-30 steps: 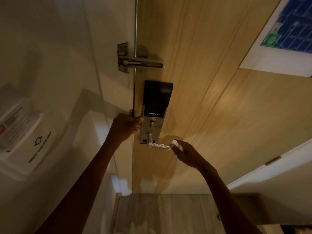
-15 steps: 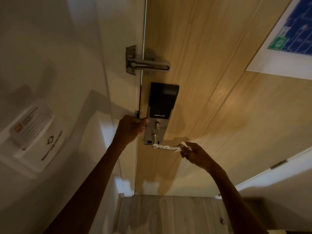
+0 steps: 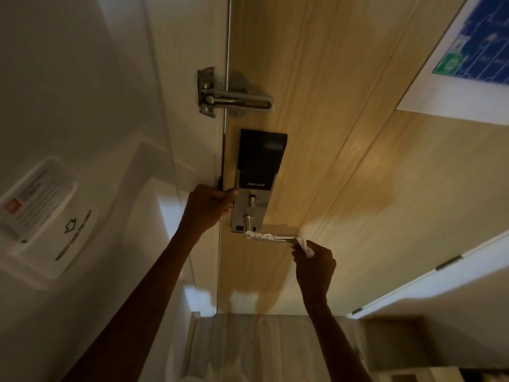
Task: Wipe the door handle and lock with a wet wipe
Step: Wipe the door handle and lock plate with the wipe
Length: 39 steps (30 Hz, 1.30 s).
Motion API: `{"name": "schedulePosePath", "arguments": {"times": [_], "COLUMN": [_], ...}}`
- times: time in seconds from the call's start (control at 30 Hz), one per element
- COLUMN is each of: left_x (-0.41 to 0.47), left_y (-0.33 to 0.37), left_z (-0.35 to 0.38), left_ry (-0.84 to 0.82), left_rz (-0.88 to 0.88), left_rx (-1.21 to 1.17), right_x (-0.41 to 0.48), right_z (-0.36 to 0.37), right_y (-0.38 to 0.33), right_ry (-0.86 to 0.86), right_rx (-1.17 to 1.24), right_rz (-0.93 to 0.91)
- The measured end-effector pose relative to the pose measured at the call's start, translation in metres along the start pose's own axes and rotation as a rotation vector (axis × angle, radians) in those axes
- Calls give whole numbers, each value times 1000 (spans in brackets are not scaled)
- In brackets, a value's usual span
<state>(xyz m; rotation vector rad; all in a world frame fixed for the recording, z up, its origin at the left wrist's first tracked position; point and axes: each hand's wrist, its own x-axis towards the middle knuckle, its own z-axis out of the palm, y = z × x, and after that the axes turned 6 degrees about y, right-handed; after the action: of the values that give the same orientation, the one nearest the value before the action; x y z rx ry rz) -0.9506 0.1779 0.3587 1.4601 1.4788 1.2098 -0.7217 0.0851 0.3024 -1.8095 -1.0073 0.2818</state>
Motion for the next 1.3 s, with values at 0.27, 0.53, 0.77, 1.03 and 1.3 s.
{"name": "schedulePosePath", "arguments": {"times": [0.27, 0.53, 0.77, 1.03, 1.3], "left_x": [-1, -2, -2, -6, -7], "left_y": [2, 5, 6, 7, 7], "left_z": [-1, -3, -4, -5, -6], "left_ry": [-11, -13, -19, 4, 10], "left_rz": [36, 15, -23, -10, -46], "left_rx": [58, 66, 49, 75, 16], "right_x": [7, 41, 43, 28, -4], "right_z": [-14, -19, -17, -6, 36], "right_y": [3, -22, -29, -50, -52], "right_ry": [-76, -239, -332, -173, -295], "right_rx": [40, 40, -139, 82, -35], "right_rz": [-3, 19, -462, -413, -567]}}
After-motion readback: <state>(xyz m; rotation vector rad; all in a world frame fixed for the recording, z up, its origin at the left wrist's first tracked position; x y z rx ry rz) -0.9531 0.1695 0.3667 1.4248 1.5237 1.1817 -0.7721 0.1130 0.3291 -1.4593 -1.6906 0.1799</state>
